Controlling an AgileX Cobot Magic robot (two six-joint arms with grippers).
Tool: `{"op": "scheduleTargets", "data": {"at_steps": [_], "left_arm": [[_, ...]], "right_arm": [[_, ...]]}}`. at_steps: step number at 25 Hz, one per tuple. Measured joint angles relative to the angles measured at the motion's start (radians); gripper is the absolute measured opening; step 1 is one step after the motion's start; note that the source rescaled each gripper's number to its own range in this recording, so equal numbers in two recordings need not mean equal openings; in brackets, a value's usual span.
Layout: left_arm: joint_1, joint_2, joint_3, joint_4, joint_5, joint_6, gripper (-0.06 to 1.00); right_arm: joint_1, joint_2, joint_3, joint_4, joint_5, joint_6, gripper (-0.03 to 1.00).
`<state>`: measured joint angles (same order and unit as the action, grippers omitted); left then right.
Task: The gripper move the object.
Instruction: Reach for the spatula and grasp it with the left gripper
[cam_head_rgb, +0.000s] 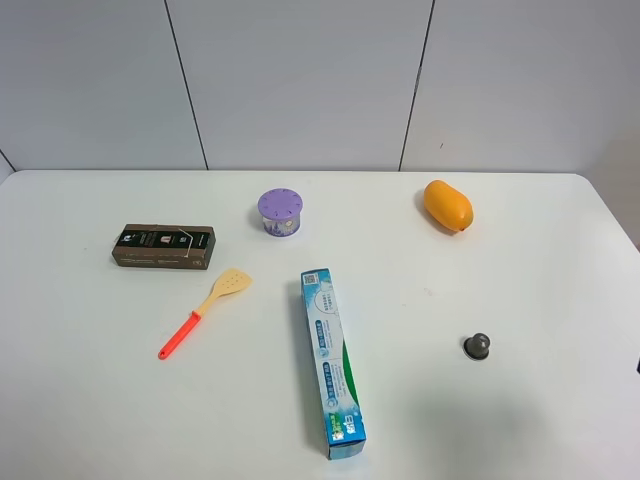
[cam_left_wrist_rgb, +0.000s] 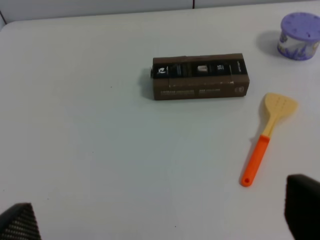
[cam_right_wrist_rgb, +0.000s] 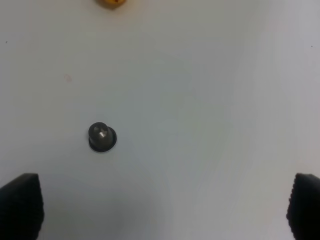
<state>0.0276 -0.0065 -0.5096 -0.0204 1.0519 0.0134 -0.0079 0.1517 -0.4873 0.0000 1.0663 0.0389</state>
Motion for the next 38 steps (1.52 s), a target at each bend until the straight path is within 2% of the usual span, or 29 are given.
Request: {"op": "scheduleTargets", "data": {"at_steps": [6,14,19,29,38], "left_arm": [[0.0,0.0,0.0,-0.021,0.0,0.032,1.0],[0.0,0.0,0.0,-0.179,-0.001,0.081,1.0],[0.0,0.015,-0.032,-0.211,0.016,0.089,1.0],[-0.001,0.344,-0.228,-0.22,0.026,0.105,1.0],[-0.001,0.702,-0.294,-0.287,-0.088,0.226,1.0]], "right_arm": [[0.0,0.0,0.0,0.0,0.0,0.0,1.0],[0.0,0.0,0.0,0.0,0.0,0.0,1.0],[0.0,0.0,0.0,0.0,0.0,0.0,1.0],[0.0,0.0,0.0,0.0,0.0,0.0,1.0],[0.0,0.0,0.0,0.0,0.0,0.0,1.0]]}}
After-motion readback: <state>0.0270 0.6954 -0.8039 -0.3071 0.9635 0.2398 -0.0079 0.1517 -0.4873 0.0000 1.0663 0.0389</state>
